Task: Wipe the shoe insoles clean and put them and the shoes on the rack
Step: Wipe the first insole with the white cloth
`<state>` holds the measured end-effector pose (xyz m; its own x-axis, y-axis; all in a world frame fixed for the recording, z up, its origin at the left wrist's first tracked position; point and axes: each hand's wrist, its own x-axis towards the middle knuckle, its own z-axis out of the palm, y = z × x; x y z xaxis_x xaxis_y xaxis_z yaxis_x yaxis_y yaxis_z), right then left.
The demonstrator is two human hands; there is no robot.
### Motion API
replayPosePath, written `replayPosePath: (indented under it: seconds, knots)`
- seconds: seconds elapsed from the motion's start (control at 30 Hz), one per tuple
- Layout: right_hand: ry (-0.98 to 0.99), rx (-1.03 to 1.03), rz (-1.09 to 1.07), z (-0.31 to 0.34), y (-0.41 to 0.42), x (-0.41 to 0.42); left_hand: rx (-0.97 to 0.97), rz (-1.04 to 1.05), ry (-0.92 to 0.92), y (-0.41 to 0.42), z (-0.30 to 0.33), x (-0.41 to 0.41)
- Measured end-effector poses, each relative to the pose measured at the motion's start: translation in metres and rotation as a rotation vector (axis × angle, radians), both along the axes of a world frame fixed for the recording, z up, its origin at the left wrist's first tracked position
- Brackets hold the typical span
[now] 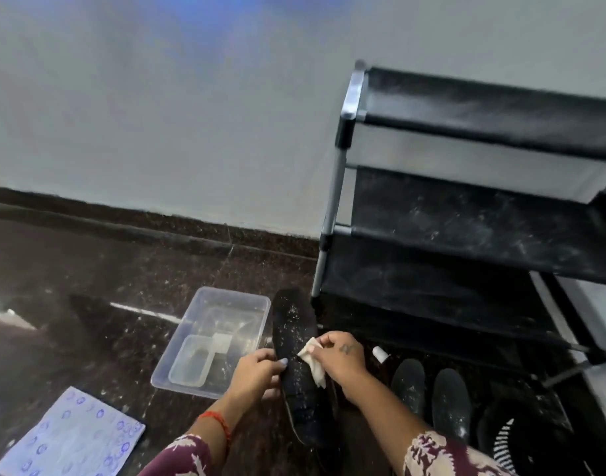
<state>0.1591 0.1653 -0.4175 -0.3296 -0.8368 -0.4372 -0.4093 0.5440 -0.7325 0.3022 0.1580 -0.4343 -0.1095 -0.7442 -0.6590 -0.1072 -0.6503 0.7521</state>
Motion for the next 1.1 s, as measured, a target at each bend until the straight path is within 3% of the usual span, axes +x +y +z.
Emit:
replayPosePath:
  seconds: [0.23,0.47,0.7,0.8,0.93,1.03,1.1]
  knots:
    - [-0.120,-0.132,-0.018,0.094,0.029,-0.005,-0.078,0.039,0.211,0.024,0.099,-0.002]
    - [-0.303,-0.197,0.009,0.152,0.069,0.004,-0.025,0.074,0.516,0.056,0.185,-0.004]
    - [-0.439,-0.259,0.000,0.179,0.101,0.007,0.069,0.191,0.726,0.072,0.215,-0.016]
    - [-0.370,-0.282,0.036,0.179,0.105,0.002,0.133,0.257,0.819,0.073,0.206,-0.019]
    - [-0.130,-0.307,0.121,0.172,0.102,-0.009,0.140,0.301,0.881,0.079,0.189,-0.019]
    - [0.117,-0.533,0.037,0.170,0.095,-0.018,0.136,0.345,0.893,0.080,0.179,-0.020]
    - [0.146,-0.690,-0.009,0.174,0.090,-0.018,0.137,0.323,0.905,0.076,0.179,-0.021]
